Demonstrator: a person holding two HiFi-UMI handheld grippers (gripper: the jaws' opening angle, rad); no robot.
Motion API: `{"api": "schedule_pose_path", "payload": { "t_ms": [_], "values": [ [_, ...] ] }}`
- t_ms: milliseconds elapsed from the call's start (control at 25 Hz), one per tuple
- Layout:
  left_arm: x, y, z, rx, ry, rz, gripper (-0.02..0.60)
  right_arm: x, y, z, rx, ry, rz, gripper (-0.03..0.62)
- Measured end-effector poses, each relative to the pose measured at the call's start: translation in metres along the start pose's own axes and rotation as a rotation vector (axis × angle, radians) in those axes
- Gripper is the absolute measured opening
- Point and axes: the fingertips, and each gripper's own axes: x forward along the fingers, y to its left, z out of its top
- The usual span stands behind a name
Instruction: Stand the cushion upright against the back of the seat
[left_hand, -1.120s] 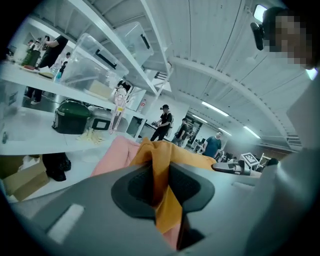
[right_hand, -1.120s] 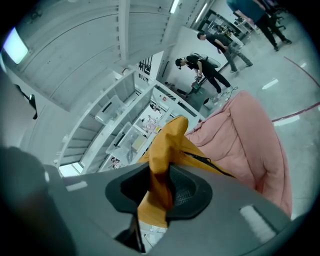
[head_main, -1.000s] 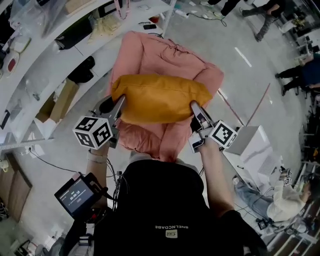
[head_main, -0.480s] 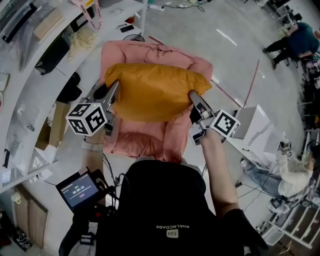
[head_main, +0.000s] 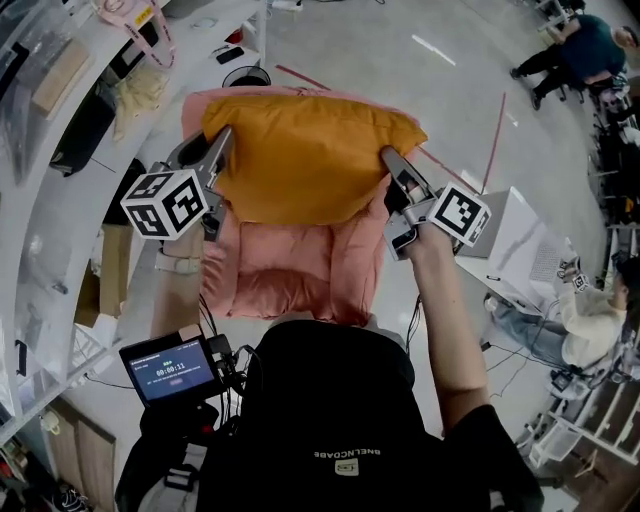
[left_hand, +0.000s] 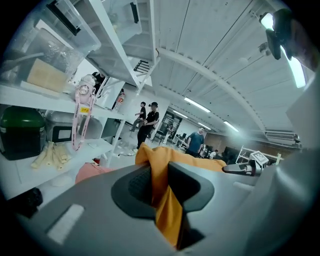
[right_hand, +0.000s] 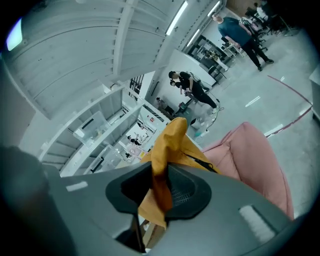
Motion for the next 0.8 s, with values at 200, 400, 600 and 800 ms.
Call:
{"api": "schedule_pose_path", "payload": {
  "t_ms": [200,400,600,800],
  "values": [
    [0.034,0.027,-0.007,0.028,0.049,0.031,0.092,0.033,-0.022,0.008,-0.013,0.015,-0.07,0.094],
    [0.064,0.051,-0.027,0.07,0.119,0.073,0.094,0.064,-0.055,0.007,-0.168,0.066,-0.18,0.098],
    [0.087,0.07,-0.036,0.069,0.128,0.091,0.089,0.088,-0.074,0.006,-0.265,0.109,-0.214,0.1],
    [0.108,0.075,-0.05,0.065,0.165,0.11,0.084,0.101,-0.098,0.005,-0.219,0.135,-0.258,0.101]
  ]
}}
